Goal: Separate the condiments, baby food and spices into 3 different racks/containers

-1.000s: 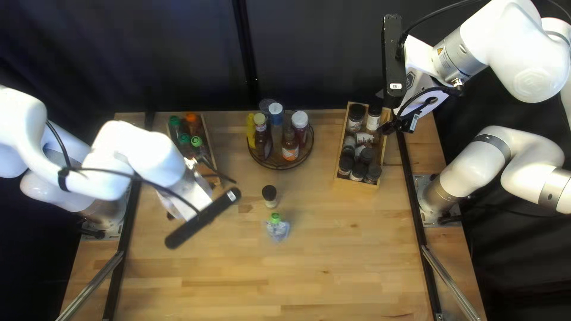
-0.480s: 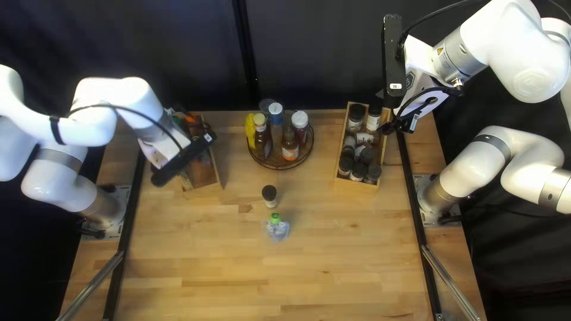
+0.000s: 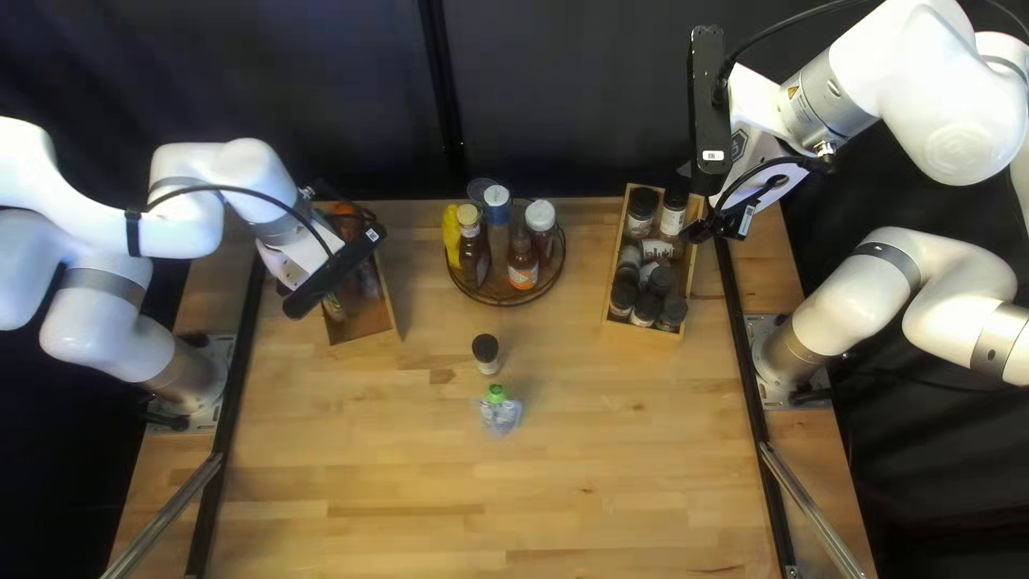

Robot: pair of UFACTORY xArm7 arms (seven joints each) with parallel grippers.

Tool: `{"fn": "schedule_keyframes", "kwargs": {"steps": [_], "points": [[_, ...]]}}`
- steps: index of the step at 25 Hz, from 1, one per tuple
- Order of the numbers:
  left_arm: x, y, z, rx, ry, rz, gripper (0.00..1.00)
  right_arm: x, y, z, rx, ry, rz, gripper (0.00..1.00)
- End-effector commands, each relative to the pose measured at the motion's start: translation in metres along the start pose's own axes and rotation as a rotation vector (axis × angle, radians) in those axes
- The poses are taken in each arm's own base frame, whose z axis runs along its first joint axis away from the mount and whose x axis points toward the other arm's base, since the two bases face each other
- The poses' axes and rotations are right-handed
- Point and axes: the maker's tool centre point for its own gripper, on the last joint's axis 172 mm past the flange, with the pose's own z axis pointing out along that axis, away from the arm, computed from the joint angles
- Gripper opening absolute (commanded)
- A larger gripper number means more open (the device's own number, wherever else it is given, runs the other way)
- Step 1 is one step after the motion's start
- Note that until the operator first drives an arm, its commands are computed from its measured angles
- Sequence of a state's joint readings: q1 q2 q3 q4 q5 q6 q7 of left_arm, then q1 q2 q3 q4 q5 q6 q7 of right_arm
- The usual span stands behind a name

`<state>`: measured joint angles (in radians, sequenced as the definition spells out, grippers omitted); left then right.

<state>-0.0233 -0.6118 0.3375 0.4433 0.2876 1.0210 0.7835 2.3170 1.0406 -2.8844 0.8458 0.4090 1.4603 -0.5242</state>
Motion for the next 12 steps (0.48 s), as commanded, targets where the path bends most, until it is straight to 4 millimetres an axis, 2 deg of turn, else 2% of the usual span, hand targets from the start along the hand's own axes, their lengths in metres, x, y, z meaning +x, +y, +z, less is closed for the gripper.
{"fn": "schedule_keyframes", "kwargs": {"steps": [1, 6, 8, 11, 12], "points": [[0.005, 0.001, -0.004, 0.048, -0.028, -0.036, 1.00, 0.000, 0.000, 0.000, 0.000, 0.000, 0.000, 1.00], [0.045, 0.016, -0.012, 0.028, -0.002, -0.036, 1.00, 0.000, 0.000, 0.000, 0.000, 0.000, 0.000, 1.00], [0.083, 0.029, -0.017, 0.011, 0.031, -0.022, 1.00, 0.000, 0.000, 0.000, 0.000, 0.000, 0.000, 1.00], [0.127, 0.041, -0.019, -0.008, 0.065, -0.010, 1.00, 0.000, 0.000, 0.000, 0.000, 0.000, 0.000, 1.00], [0.149, 0.047, -0.019, -0.015, 0.077, -0.010, 1.00, 0.000, 0.000, 0.000, 0.000, 0.000, 0.000, 1.00]]}}
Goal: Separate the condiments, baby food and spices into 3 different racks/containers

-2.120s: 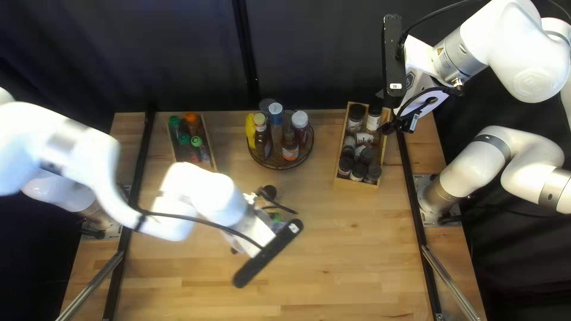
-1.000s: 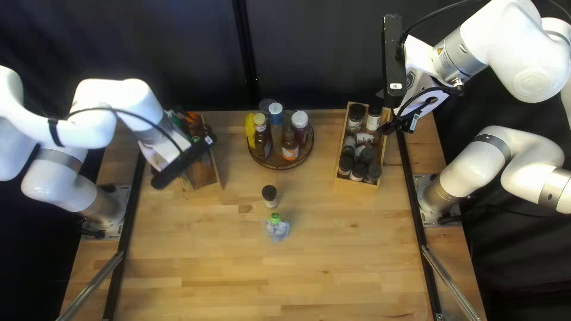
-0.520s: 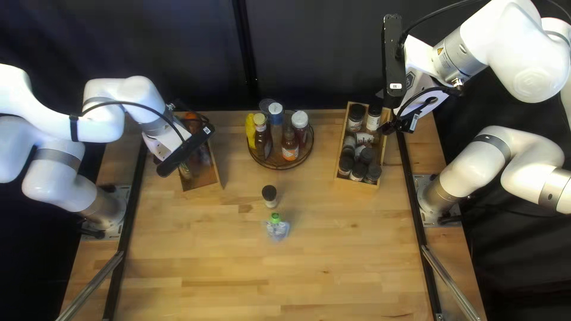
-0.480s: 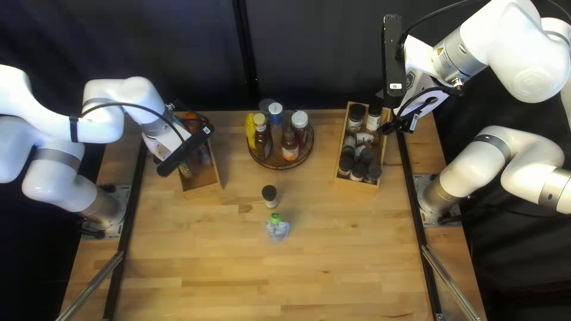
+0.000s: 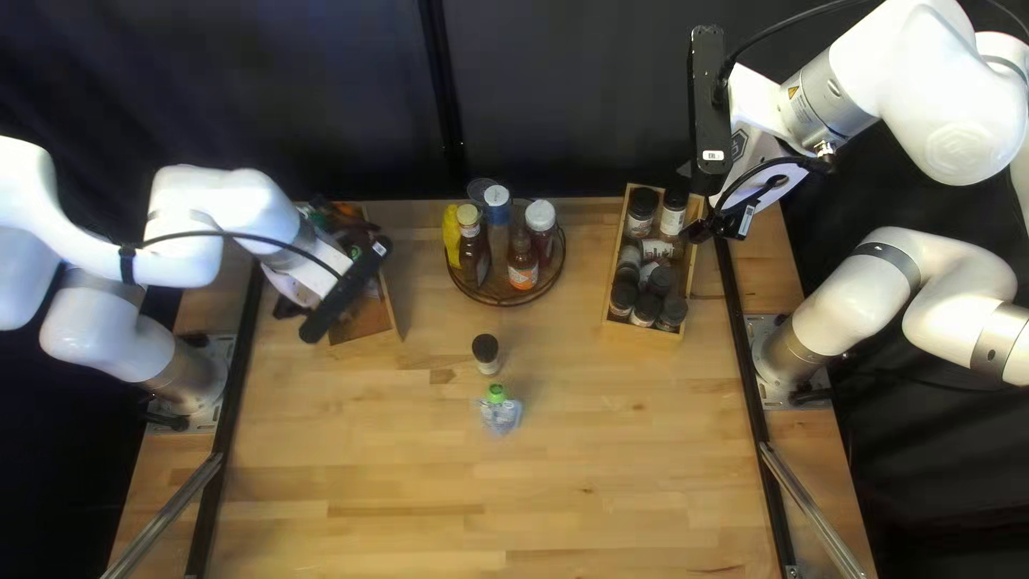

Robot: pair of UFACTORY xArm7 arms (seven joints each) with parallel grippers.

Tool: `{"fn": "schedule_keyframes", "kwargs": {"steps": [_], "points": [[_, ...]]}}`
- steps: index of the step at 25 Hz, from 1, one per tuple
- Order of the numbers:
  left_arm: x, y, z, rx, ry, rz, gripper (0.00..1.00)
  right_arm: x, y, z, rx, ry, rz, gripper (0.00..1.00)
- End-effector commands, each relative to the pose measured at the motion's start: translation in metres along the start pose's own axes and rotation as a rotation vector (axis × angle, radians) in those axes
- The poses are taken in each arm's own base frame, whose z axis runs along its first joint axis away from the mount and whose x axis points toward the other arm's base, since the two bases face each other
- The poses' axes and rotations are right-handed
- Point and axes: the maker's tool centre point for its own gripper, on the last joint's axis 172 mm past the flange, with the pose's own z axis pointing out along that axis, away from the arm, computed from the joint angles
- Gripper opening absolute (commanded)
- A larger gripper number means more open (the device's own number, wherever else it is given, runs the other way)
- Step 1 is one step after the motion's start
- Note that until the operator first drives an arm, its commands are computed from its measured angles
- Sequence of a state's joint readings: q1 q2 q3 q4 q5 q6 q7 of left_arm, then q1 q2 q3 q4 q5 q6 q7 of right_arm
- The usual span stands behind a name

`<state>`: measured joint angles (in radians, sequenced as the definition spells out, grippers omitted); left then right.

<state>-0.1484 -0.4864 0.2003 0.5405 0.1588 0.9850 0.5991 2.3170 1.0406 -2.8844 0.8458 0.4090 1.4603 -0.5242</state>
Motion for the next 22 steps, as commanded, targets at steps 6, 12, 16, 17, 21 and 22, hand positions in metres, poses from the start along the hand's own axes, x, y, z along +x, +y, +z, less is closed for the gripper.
{"fn": "schedule_keyframes", "kwargs": {"steps": [6, 12, 16, 17, 21, 22], "points": [[0.134, 0.031, 0.002, -0.030, 0.136, 0.006, 1.00, 0.000, 0.000, 0.000, 0.000, 0.000, 0.000, 1.00], [0.195, 0.020, 0.004, -0.046, 0.196, -0.117, 1.00, 0.000, 0.000, 0.000, 0.000, 0.000, 0.000, 1.00], [0.212, 0.000, 0.004, -0.069, 0.203, -0.268, 1.00, 0.000, 0.000, 0.000, 0.000, 0.000, 0.000, 1.00], [0.214, -0.002, 0.005, -0.073, 0.202, -0.285, 1.00, 0.000, 0.000, 0.000, 0.000, 0.000, 0.000, 1.00], [0.224, -0.009, 0.010, -0.103, 0.206, -0.342, 1.00, 0.000, 0.000, 0.000, 0.000, 0.000, 0.000, 1.00], [0.226, -0.011, 0.012, -0.107, 0.206, -0.346, 1.00, 0.000, 0.000, 0.000, 0.000, 0.000, 0.000, 1.00]]}}
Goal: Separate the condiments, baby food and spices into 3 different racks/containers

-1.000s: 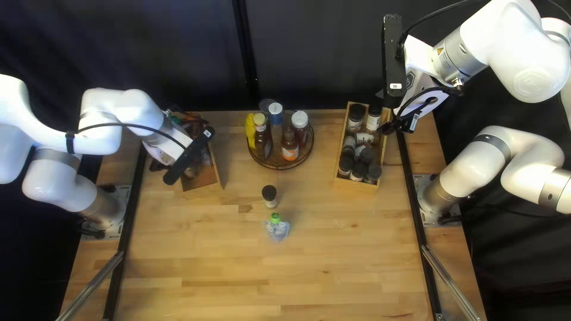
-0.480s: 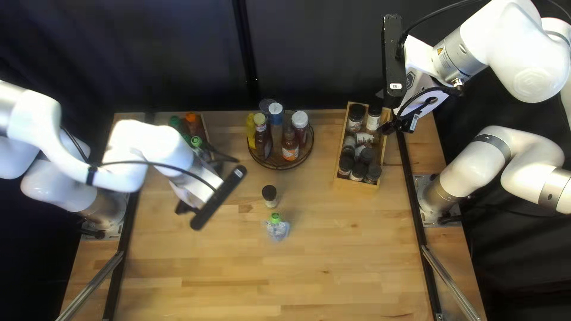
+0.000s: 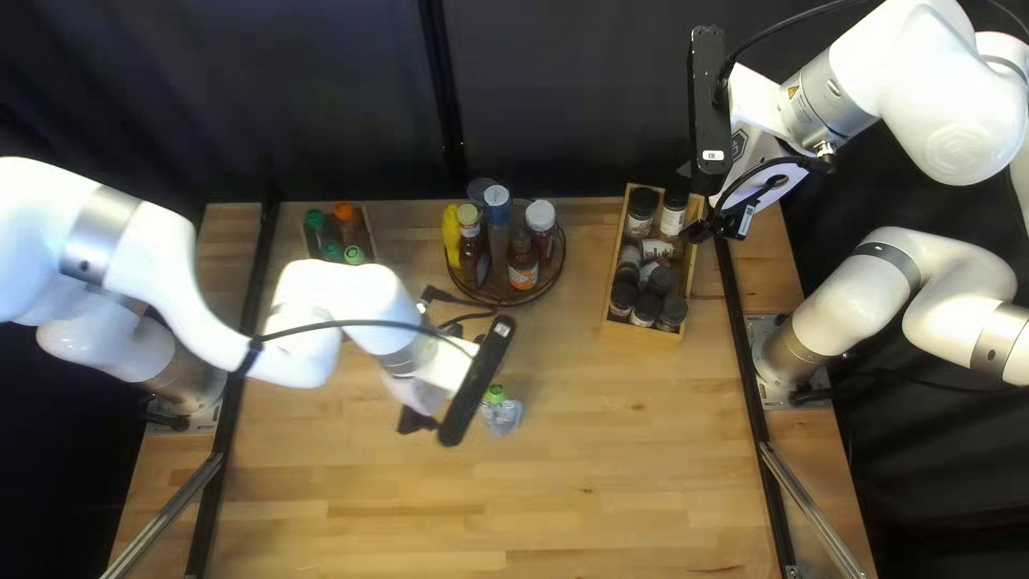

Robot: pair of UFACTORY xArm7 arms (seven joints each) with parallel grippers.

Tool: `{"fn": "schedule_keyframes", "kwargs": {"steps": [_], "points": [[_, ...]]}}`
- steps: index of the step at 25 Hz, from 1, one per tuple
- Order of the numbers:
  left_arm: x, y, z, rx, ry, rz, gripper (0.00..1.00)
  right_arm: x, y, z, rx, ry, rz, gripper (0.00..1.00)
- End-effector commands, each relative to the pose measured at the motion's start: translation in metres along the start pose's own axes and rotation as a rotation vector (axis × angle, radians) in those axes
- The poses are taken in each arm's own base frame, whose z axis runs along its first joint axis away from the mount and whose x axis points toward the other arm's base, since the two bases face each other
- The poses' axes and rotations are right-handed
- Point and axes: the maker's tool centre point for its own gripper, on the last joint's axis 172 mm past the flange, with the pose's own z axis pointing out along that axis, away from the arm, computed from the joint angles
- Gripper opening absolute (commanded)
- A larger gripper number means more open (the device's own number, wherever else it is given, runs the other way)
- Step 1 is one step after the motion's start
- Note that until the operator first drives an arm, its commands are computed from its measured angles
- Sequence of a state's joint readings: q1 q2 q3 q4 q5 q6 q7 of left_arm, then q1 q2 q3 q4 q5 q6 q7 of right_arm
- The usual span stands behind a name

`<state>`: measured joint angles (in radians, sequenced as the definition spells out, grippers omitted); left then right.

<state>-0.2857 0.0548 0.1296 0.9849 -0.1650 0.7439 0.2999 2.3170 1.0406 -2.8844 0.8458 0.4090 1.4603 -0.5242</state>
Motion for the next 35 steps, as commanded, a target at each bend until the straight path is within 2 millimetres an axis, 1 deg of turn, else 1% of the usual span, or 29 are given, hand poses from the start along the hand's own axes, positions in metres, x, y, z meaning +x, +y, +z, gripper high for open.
{"fn": "schedule_keyframes", "kwargs": {"steps": [1, 6, 9, 11, 14, 15, 16, 17, 22, 25, 26, 27, 29, 30, 32, 33, 34, 35], "points": [[0.013, -0.007, 0.010, -0.025, 0.001, -0.043, 1.00, 0.000, 0.000, 0.000, 0.000, 0.000, 0.000, 1.00], [0.033, -0.014, 0.024, -0.053, -0.012, -0.063, 1.00, 0.000, 0.000, 0.000, 0.000, 0.000, 0.000, 1.00], [0.041, -0.018, 0.031, -0.059, -0.021, -0.073, 1.00, 0.000, 0.000, 0.000, 0.000, 0.000, 0.000, 1.00], [0.044, -0.022, 0.039, -0.060, -0.037, -0.082, 1.00, 0.000, 0.000, 0.000, 0.000, 0.000, 0.000, 1.00], [0.043, -0.026, 0.046, -0.062, -0.058, -0.098, 1.00, 0.000, 0.000, 0.000, 0.000, 0.000, 0.000, 1.00], [0.043, -0.026, 0.046, -0.063, -0.062, -0.100, 0.91, 0.000, 0.000, 0.000, 0.000, 0.000, 0.000, 1.00], [0.043, -0.026, 0.046, -0.064, -0.067, -0.104, 0.91, 0.000, 0.000, 0.000, 0.000, 0.000, 0.000, 1.00], [0.043, -0.026, 0.046, -0.063, -0.071, -0.107, 0.00, 0.000, 0.000, 0.000, 0.000, 0.000, 0.000, 1.00], [0.041, -0.023, 0.043, -0.054, -0.089, -0.116, 0.00, 0.000, 0.000, 0.000, 0.000, 0.000, 0.000, 1.00], [0.033, -0.018, 0.031, -0.042, -0.111, -0.126, 0.00, 0.000, 0.000, 0.000, 0.000, 0.000, 0.000, 1.00], [0.023, -0.015, 0.022, -0.035, -0.126, -0.136, 0.00, 0.000, 0.000, 0.000, 0.000, 0.000, 0.000, 1.00], [0.018, -0.014, 0.017, -0.032, -0.133, -0.141, 0.00, 0.000, 0.000, 0.000, 0.000, 0.000, 0.000, 1.00], [-0.001, -0.009, 0.002, -0.019, -0.155, -0.164, 0.00, 0.000, 0.000, 0.000, 0.000, 0.000, 0.000, 1.00], [-0.004, -0.009, -0.001, -0.016, -0.160, -0.169, 0.00, 0.000, 0.000, 0.000, 0.000, 0.000, 0.000, 1.00], [-0.026, -0.005, -0.014, -0.005, -0.176, -0.193, 0.00, 0.000, 0.000, 0.000, 0.000, 0.000, 0.000, 1.00], [-0.043, -0.004, -0.024, 0.007, -0.186, -0.214, 0.00, 0.000, 0.000, 0.000, 0.000, 0.000, 0.000, 1.00], [-0.055, -0.003, -0.031, 0.016, -0.192, -0.230, 0.00, 0.000, 0.000, 0.000, 0.000, 0.000, 0.000, 1.00], [-0.064, -0.004, -0.035, 0.024, -0.197, -0.245, 0.00, 0.000, 0.000, 0.000, 0.000, 0.000, 0.000, 1.00]]}}
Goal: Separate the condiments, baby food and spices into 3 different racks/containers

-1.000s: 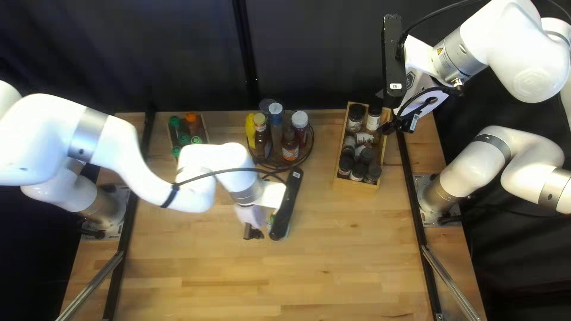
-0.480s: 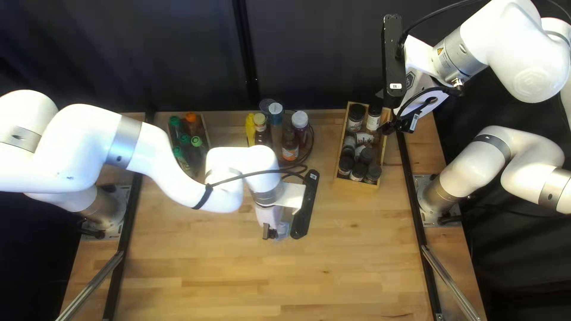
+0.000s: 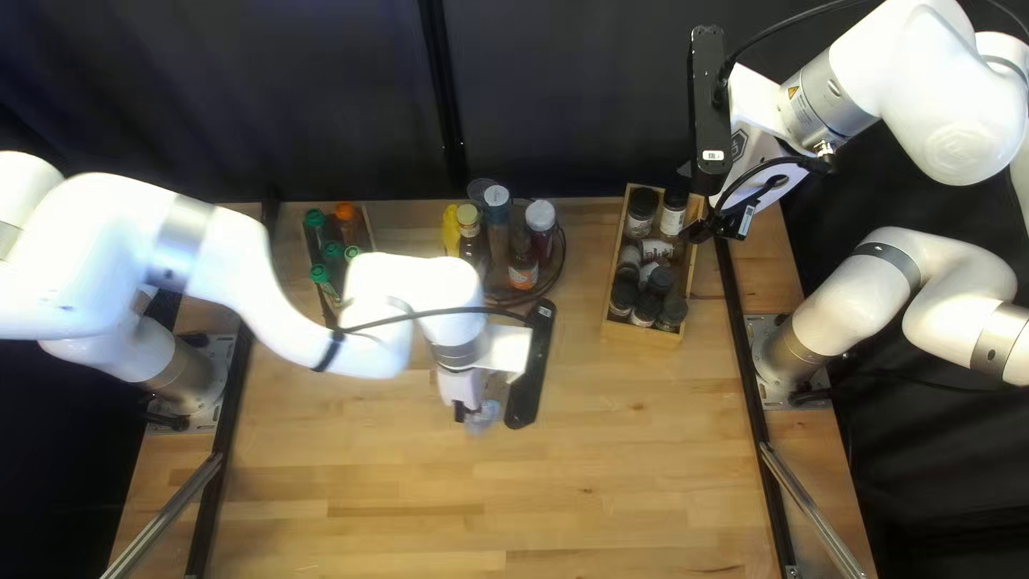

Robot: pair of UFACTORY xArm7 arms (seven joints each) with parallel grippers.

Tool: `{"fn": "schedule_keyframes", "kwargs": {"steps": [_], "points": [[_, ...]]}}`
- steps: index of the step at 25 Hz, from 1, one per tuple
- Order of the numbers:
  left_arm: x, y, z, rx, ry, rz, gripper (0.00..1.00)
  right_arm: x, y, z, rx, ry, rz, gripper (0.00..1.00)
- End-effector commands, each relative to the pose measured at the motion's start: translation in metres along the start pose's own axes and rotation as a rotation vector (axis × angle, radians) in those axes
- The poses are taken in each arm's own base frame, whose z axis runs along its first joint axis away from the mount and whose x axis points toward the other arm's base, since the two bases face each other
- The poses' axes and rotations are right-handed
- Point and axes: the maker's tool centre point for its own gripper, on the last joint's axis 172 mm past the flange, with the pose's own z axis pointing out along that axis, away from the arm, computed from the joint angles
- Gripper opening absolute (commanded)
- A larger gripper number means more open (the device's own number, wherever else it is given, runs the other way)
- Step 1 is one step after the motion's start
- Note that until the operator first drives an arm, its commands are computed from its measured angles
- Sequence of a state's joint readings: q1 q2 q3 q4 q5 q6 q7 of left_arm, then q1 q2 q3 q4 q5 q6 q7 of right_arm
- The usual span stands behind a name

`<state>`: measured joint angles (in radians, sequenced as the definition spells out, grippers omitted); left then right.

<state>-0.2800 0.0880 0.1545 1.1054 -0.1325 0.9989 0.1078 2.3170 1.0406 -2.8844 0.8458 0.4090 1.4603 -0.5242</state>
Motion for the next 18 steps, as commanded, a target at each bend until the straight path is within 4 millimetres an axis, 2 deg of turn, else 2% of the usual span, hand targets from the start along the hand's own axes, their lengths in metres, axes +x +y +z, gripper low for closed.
{"fn": "schedule_keyframes", "kwargs": {"steps": [1, 4, 5, 6, 7, 9, 12, 13, 18], "points": [[-0.058, -0.008, -0.019, 0.039, -0.032, -0.076, 0.00, 0.000, 0.000, 0.000, 0.000, 0.000, 0.000, 1.00], [-0.091, -0.020, -0.034, 0.069, -0.040, -0.127, 0.00, 0.000, 0.000, 0.000, 0.000, 0.000, 0.000, 1.00], [-0.096, -0.022, -0.037, 0.075, -0.040, -0.139, 0.00, 0.000, 0.000, 0.000, 0.000, 0.000, 0.000, 1.00], [-0.114, -0.032, -0.045, 0.091, -0.040, -0.165, 0.00, 0.000, 0.000, 0.000, 0.000, 0.000, 0.000, 1.00], [-0.119, -0.035, -0.047, 0.098, -0.039, -0.176, 0.00, 0.000, 0.000, 0.000, 0.000, 0.000, 0.000, 1.00], [-0.141, -0.052, -0.053, 0.120, -0.031, -0.217, 0.00, 0.000, 0.000, 0.000, 0.000, 0.000, 0.000, 1.00], [-0.154, -0.069, -0.052, 0.138, -0.022, -0.256, 0.00, 0.000, 0.000, 0.000, 0.000, 0.000, 0.000, 1.00], [-0.161, -0.081, -0.050, 0.143, -0.016, -0.274, 0.00, 0.000, 0.000, 0.000, 0.000, 0.000, 0.000, 1.00], [-0.176, -0.115, -0.039, 0.139, 0.005, -0.321, 0.00, 0.000, 0.000, 0.000, 0.000, 0.000, 0.000, 1.00]]}}
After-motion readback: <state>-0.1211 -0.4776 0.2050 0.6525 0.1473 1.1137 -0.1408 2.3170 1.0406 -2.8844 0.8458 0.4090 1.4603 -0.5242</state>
